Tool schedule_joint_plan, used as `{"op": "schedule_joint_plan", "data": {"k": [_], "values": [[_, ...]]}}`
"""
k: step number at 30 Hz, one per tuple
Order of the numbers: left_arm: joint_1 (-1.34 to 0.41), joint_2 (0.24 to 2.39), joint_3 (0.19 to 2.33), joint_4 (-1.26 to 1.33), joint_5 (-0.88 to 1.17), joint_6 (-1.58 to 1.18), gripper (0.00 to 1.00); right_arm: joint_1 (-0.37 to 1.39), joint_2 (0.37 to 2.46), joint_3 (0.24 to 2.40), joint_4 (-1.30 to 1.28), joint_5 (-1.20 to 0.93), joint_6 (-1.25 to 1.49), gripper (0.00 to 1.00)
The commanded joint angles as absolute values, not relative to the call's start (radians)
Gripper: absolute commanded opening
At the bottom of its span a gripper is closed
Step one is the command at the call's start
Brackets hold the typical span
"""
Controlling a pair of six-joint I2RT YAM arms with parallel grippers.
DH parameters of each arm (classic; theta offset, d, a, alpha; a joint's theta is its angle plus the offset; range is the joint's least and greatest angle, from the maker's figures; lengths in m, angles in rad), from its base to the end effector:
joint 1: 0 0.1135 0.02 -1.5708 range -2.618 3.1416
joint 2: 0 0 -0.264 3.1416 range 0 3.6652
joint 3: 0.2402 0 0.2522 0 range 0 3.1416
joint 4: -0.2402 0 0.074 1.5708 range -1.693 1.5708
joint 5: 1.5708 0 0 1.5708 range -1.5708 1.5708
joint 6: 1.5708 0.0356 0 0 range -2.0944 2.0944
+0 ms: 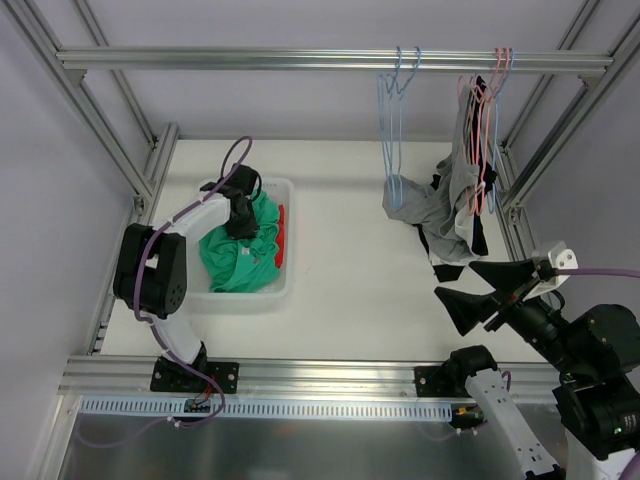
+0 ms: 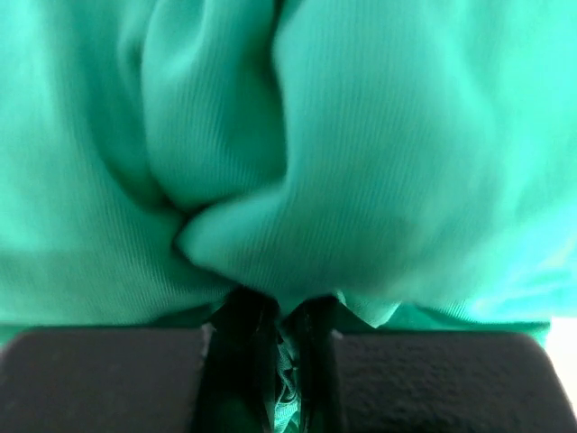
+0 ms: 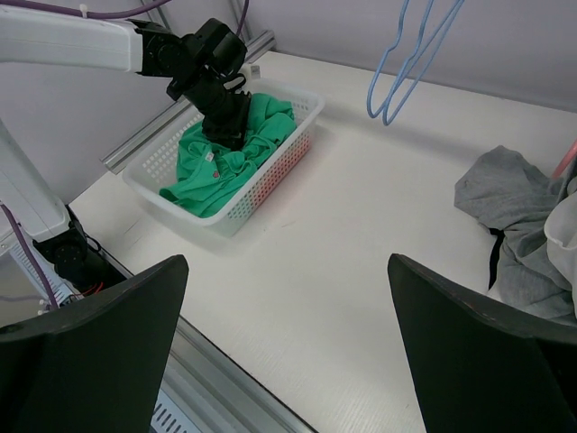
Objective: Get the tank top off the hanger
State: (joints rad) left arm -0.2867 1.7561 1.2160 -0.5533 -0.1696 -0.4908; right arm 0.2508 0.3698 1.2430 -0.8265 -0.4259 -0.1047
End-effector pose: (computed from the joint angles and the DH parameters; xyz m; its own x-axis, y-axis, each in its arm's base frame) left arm 0.3467 -0.0960 0.2016 -0.8477 -0.2344 -0.4759 -0.2213 0.9715 -0.0843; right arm -0.0119 0.0121 0.4402 0.1104 -0.0700 -0.9914 -0.6176 0.7767 -0.1236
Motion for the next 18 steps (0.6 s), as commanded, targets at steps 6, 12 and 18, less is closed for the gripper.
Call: {"op": "schedule_joint_plan", "data": {"k": [6,12,18], "values": [[-0.282,1.525,1.2,-0.624,-0.14,-0.463,0.38,0.249,0.455,1.273,-0.834,-0.279,-0.057,1.0],[-0.282,1.37,1.284,-0.695,-0.1,-0.439,0.95,0.25,0.593,1.348,-0.834,-0.241,-0.071,1.0],[-0.287,1.201,1.331,-0.727,0.032,-0.431,0.99,0.249,0.736,1.456,-0.828,-0.135,-0.12,1.0]]}}
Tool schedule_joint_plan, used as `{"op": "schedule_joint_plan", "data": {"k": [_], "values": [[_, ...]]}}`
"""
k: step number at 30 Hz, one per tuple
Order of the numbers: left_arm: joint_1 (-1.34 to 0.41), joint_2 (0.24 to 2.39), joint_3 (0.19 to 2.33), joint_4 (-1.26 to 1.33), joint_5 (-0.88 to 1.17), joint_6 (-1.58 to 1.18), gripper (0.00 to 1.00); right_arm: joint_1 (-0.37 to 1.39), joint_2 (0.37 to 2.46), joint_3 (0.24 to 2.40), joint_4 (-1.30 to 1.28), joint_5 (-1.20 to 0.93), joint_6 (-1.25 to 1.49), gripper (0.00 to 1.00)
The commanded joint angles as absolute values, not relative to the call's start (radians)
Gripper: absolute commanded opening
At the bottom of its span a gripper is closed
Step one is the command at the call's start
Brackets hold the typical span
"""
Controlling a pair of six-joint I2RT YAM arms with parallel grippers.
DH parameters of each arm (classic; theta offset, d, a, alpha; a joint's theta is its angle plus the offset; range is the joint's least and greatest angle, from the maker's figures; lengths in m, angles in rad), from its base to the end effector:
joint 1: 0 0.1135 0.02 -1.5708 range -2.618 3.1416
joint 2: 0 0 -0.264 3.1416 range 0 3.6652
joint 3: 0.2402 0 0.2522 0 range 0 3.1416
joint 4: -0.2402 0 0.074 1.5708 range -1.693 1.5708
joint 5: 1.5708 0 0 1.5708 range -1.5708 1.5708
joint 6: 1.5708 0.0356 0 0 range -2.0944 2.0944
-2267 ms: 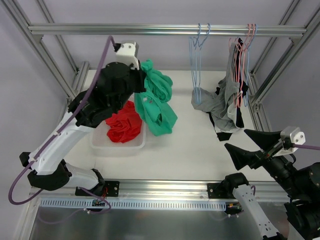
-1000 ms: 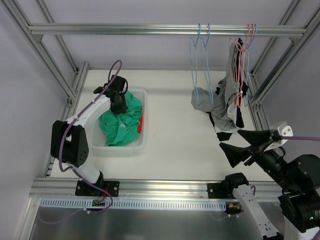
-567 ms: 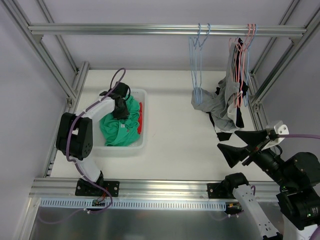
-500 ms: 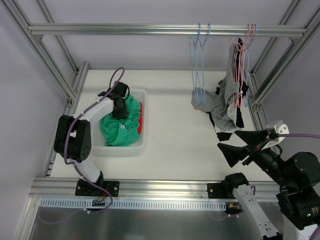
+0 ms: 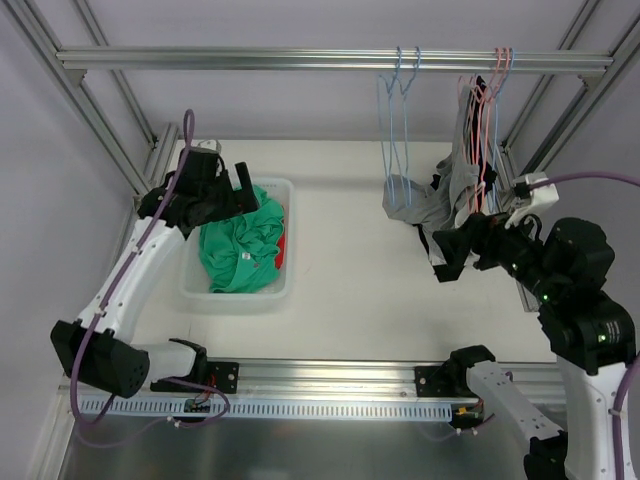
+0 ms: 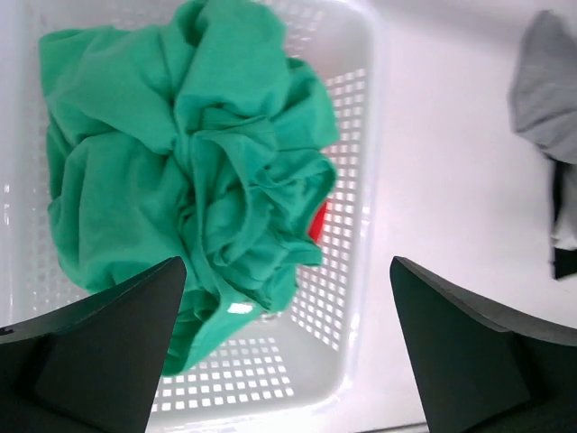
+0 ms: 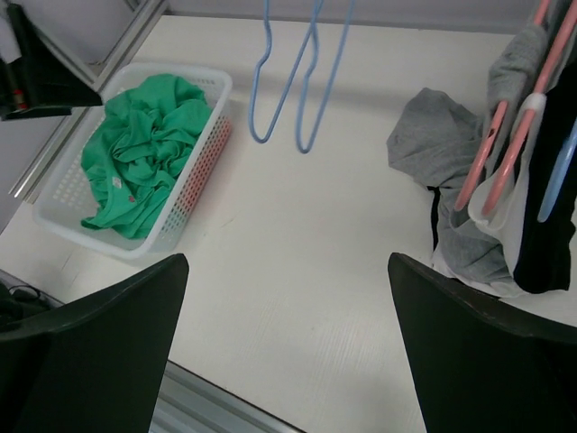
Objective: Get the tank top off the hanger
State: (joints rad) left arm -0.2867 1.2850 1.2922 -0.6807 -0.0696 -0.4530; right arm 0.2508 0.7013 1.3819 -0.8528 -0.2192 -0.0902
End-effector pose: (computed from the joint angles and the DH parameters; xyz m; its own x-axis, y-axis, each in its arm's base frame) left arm 0.2651 -0.0756 0.3602 -0.6386 -0.2669 -0.7218 -0.0551 0.9514 -0.3031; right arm 0.0737 0.0269 0.4660 -0.1248 -0.1227 -0.9846 -0.4629 0.8849 -0.0516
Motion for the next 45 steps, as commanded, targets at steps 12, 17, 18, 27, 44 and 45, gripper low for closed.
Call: {"op": "schedule_joint_plan", "data": {"k": [12,17,18,27,44,45], "values": [[-0.308,0.758,1.155,-0.724,0.184,-0.238,0.99,0.242,1.083,1.742,-0.833,0.12,-0.261,0.82],[-0.308,0.695,1.001,-0.712,0.212,-0.199,0.99,0.216,1.233,1.858,-0.836,0.111,-0.284,0.72],[-0.308,0.687,0.983,-0.706,0.222,-0.209,0.99,0.213,1.252,1.871,-0.835,0.109,-0.291,0.68],[-0.308,0.608,0.861,-0.627,0.333,-0.225,0.99,0.183,1.42,1.982,-0.839,0.132,-0.322,0.57],[-0.308,0.623,0.827,-0.601,0.39,-0.23,0.99,0.156,1.436,2.0,-0.839,0.1,-0.311,0.53],[-0.308,0.629,0.827,-0.601,0.391,-0.23,0.99,0.155,1.433,2.0,-0.841,0.104,-0.314,0.53]]}}
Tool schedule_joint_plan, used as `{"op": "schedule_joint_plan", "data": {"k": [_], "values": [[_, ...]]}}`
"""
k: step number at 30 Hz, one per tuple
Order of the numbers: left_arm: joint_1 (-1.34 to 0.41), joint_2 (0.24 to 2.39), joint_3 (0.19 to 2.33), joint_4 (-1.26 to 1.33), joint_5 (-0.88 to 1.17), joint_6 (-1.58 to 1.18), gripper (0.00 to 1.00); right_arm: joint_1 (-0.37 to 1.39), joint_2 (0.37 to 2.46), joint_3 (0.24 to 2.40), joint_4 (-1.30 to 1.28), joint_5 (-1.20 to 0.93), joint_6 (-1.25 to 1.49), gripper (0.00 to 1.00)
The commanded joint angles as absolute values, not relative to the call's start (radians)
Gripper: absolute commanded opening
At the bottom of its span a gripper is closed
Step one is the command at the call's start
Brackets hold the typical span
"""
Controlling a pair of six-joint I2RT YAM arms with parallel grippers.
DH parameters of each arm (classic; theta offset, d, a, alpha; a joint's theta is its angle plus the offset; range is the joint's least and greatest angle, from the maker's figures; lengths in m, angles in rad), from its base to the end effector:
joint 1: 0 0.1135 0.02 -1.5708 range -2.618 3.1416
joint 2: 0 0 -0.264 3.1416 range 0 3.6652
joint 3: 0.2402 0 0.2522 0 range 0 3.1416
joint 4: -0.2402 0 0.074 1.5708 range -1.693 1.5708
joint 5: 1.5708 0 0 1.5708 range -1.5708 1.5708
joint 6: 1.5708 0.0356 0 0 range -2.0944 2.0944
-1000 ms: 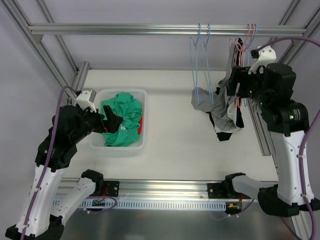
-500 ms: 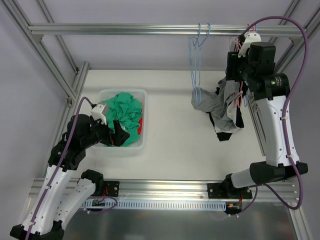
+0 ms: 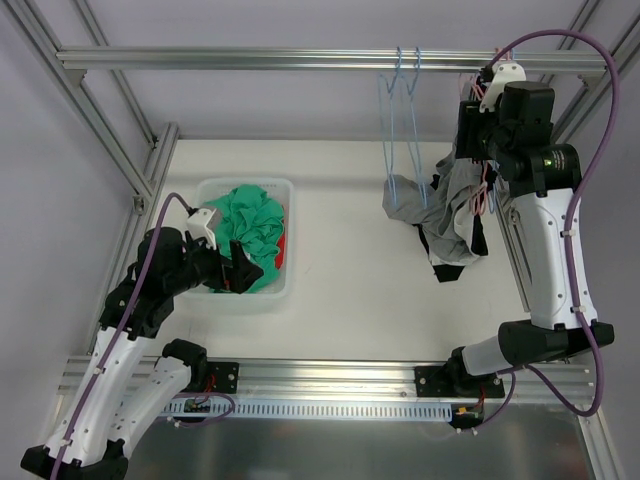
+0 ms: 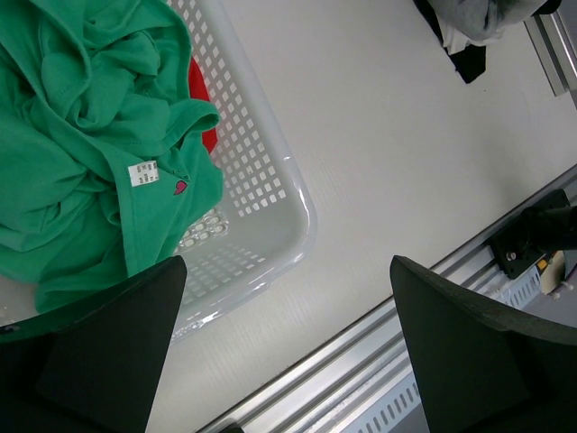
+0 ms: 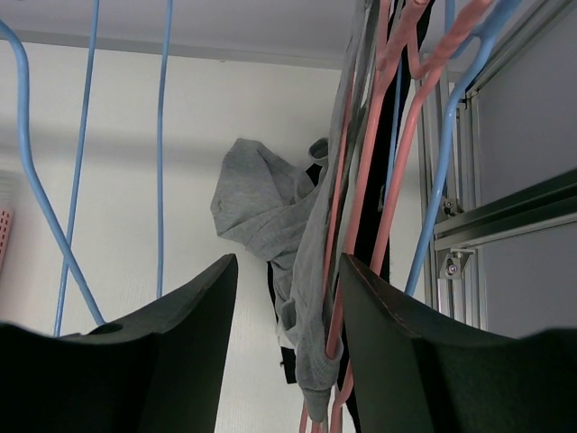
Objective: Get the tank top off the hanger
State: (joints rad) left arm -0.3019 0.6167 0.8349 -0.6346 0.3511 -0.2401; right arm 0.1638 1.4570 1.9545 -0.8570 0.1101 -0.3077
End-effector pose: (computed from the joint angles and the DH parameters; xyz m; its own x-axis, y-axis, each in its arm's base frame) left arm 0.1196 -0.0501 0.3343 -0.5129 -0.0741 -0.8552 0.4711 0.8086 -0.3526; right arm 0.2759 0.0416 0.5069 -0.3124 -0.3568 -0.8804 -0.1629 0.9332 -0.3203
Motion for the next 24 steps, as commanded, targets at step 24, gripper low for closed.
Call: {"op": "schedule_joint_plan", "data": {"k": [24], "values": [[-0.308,0.637,0.819,-0.592,0.426,-0.227,0.99,0.089,1.417,1.97,-0.858,0.017,-0.314,0.5]]}}
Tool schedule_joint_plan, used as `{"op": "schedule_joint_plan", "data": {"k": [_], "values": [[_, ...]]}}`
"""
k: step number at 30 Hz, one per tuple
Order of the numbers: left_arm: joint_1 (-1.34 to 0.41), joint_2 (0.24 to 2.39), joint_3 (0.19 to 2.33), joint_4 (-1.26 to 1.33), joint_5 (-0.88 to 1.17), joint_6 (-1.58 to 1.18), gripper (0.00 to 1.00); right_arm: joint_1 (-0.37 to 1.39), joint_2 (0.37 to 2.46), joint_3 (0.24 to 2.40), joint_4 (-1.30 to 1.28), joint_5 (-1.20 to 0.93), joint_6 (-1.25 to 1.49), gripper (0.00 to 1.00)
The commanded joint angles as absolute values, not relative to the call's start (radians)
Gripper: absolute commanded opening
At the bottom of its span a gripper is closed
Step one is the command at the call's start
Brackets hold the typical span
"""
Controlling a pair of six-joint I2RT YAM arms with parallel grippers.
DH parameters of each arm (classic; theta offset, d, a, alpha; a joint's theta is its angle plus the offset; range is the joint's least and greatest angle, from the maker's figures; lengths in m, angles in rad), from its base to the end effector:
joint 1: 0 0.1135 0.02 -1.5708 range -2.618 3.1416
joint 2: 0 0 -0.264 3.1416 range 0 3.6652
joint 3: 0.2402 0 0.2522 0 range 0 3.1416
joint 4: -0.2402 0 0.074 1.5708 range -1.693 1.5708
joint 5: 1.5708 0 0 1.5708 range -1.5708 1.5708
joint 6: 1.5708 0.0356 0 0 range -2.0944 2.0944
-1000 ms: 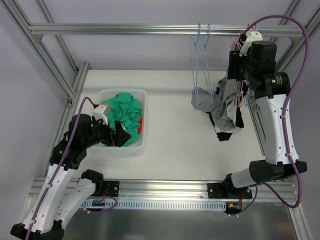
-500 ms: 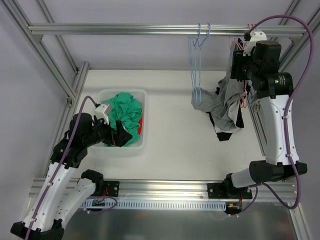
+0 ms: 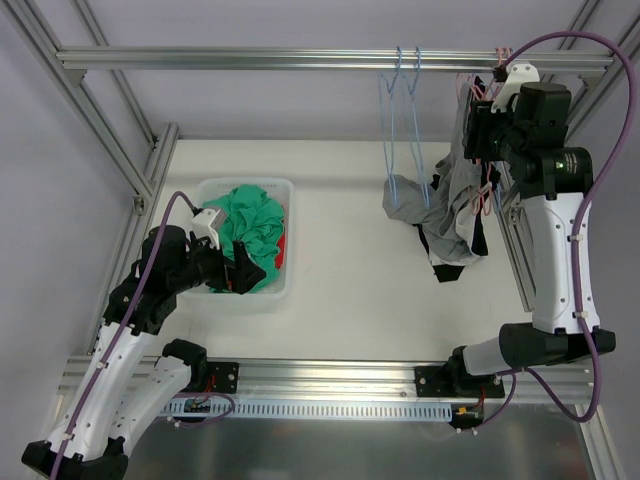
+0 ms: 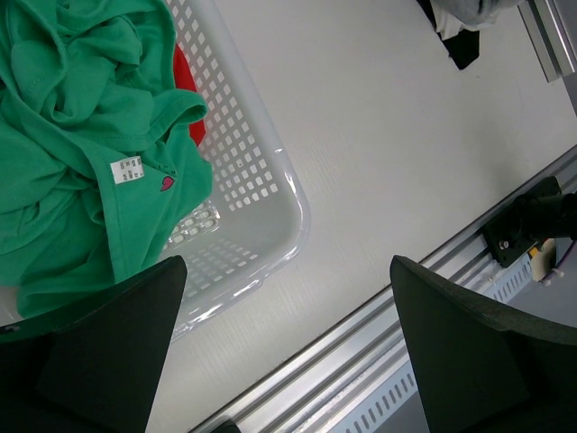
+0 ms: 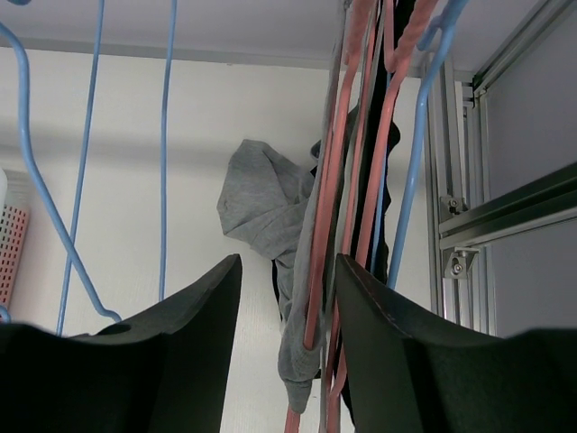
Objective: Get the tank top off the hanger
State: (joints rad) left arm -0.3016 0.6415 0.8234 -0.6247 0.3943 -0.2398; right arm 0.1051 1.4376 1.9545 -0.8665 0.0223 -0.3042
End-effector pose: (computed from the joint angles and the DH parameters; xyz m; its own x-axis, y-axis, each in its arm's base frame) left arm 0.1249 -0.0532 0.3290 -0.5413 -0.0613 -0.8386 0.4912 0.7864 -0.3745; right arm 0.2698 0.0277 0.5108 -0.2998 -0.3327 -0.8941 -0.1822 0.9399 -0.2887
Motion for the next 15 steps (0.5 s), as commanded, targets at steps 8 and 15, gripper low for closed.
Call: {"op": "schedule_joint_plan", "data": {"k": [8,15], "values": [[-0.308,0.635,0.818,-0.589,0.429,-0.227,0.99,0.083,1.476,1.957,-0.858,0.014,-0.31,0.35],[-0.31,0.638,0.819,-0.588,0.436,-0.225,0.99,0.084,1.519,1.996,-0.85,0.031,-0.261,0.11]]}}
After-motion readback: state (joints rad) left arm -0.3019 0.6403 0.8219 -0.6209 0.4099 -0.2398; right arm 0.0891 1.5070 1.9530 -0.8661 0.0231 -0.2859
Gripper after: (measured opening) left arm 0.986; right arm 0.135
